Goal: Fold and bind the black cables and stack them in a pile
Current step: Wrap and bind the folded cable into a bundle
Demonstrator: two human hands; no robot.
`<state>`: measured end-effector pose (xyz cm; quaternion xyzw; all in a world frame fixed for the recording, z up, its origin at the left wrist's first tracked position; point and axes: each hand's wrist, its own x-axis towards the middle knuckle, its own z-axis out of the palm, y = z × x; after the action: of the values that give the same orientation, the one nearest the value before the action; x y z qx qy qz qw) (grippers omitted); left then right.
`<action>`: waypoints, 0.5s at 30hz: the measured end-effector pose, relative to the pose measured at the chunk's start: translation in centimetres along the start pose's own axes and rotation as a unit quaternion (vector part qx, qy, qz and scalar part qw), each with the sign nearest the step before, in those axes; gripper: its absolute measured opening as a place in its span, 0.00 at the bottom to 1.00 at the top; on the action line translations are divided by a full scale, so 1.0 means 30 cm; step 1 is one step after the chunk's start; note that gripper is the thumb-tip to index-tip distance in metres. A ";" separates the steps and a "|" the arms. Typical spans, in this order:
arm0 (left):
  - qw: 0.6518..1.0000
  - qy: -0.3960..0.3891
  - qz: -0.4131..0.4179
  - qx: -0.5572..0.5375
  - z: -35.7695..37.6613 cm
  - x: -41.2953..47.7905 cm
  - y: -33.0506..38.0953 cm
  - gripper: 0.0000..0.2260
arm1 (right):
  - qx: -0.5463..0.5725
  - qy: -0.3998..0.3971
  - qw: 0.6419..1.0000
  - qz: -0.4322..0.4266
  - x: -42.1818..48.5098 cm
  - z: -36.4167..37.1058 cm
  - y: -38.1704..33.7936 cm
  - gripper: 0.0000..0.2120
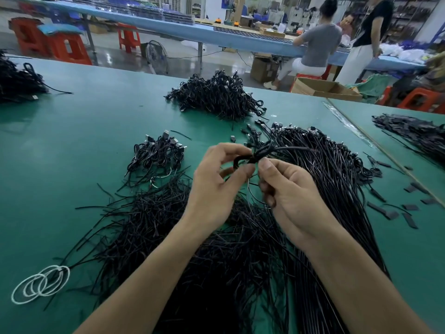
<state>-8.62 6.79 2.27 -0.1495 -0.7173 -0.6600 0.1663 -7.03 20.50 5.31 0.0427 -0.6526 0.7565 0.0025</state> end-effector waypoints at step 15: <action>0.972 -0.049 -0.044 -0.226 -0.039 0.005 0.059 0.12 | 0.022 -0.049 0.993 0.101 0.001 -0.014 0.030 0.07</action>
<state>-7.95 5.78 4.01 -0.1835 -0.5623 -0.8038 0.0634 -7.13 20.78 4.37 0.0134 -0.6361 0.7640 -0.1073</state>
